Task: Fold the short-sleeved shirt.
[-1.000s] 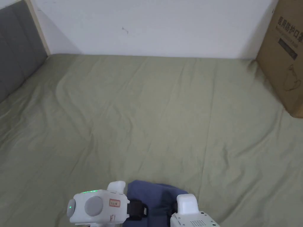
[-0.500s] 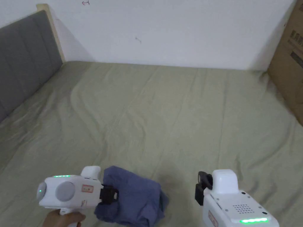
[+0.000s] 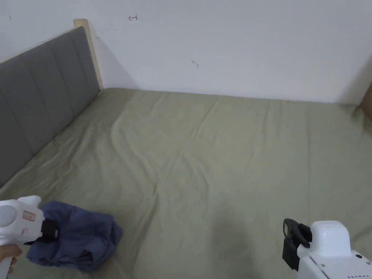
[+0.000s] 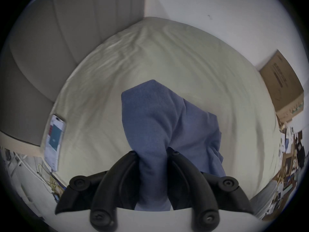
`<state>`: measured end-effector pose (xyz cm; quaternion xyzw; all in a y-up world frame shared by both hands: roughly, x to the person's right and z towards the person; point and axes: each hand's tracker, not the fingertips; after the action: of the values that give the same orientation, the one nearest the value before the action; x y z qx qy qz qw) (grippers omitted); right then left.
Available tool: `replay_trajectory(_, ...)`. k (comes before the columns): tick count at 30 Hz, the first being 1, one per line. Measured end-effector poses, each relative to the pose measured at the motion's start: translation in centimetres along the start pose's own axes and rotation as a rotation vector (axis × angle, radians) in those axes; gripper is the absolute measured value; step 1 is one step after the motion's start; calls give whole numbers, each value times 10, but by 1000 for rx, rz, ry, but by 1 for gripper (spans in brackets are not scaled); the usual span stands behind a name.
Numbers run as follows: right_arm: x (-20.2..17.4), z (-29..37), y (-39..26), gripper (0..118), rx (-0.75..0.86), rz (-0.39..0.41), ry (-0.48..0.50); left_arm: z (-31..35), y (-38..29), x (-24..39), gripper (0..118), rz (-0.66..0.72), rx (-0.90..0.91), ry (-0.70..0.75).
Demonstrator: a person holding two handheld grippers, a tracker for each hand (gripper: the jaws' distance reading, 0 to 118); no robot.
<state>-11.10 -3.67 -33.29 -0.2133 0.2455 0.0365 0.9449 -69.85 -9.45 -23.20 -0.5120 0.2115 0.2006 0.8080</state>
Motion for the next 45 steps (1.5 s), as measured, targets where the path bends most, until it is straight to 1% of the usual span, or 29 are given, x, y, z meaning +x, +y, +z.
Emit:
replay_trajectory(3,-1,-9,-5,0,-22,-4,-5,0,6,-8,24,21,2,24)
replay_trajectory(4,0,-11,-6,0,-32,-9,-6,0,6,-9,30,25,2,18)
replay_trajectory(6,2,-13,-7,0,-42,-15,-10,2,7,-4,57,36,-12,27)
replay_trajectory(7,3,-13,-7,0,-44,-15,-12,3,10,-5,67,38,-12,32)
replay_trajectory(8,4,-12,-7,0,-45,-13,-16,7,10,-2,74,40,-11,34)
replay_trajectory(11,11,-4,-3,0,-33,-24,-23,24,11,8,75,36,68,77)
replay_trajectory(12,14,0,-1,0,-26,-26,-23,33,11,13,75,33,111,72)
replay_trajectory(17,29,29,16,0,45,-37,-35,91,15,45,75,3,249,6)
replay_trajectory(22,43,64,46,0,138,-15,-45,164,9,88,75,-41,422,-44)
replay_trajectory(24,47,78,58,0,171,-6,-59,183,14,94,75,-74,499,-62)
replay_trajectory(26,51,92,71,0,221,16,-77,213,6,114,75,-107,578,-75)
replay_trajectory(27,52,98,77,0,218,18,-85,224,2,123,75,-125,619,-77)
replay_trajectory(30,56,116,93,0,260,44,-119,260,-18,154,75,-143,760,-110)
replay_trajectory(33,60,132,104,0,308,66,-149,281,-39,183,75,-151,873,-157)
replay_trajectory(36,64,145,111,0,338,76,-165,290,-63,217,74,-184,970,-162)
replay_trajectory(39,68,156,114,0,366,82,-187,289,-90,253,72,-207,1040,-182)
replay_trajectory(40,68,158,114,0,372,84,-199,287,-97,262,67,-221,1049,-181)
replay_trajectory(41,69,161,113,0,380,90,-214,282,-105,271,54,-226,1061,-184)
replay_trajectory(42,69,163,112,0,386,91,-219,276,-112,280,38,-229,1073,-186)
replay_trajectory(43,70,165,111,0,388,88,-222,274,-121,292,15,-237,1084,-195)
replay_trajectory(44,70,166,109,0,393,89,-226,269,-128,300,0,-255,1099,-217)
replay_trajectory(45,71,168,108,0,395,88,-228,264,-133,307,0,-257,1098,-232)
